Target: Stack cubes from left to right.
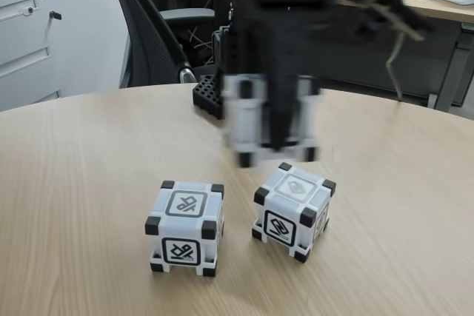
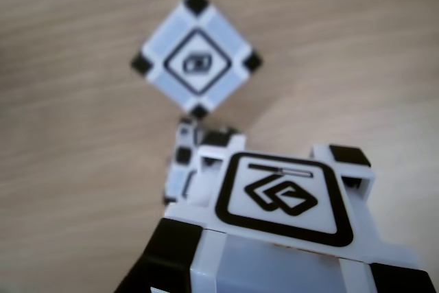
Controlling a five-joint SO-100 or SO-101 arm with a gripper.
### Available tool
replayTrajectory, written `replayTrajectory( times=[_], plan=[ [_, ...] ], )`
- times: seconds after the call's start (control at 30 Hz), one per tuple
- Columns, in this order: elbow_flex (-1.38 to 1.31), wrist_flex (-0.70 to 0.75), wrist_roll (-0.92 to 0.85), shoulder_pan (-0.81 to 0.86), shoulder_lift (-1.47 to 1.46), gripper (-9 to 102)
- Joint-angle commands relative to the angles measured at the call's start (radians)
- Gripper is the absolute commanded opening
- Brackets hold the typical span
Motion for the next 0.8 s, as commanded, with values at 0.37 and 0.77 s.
replayTrajectory(
  times=[0.37,0.77],
  plan=[
    [-0.034,0.000,-0.072,0.183,0.048,0],
    [-0.034,-0.003,-0.040,0.183,-0.061,0]
  ],
)
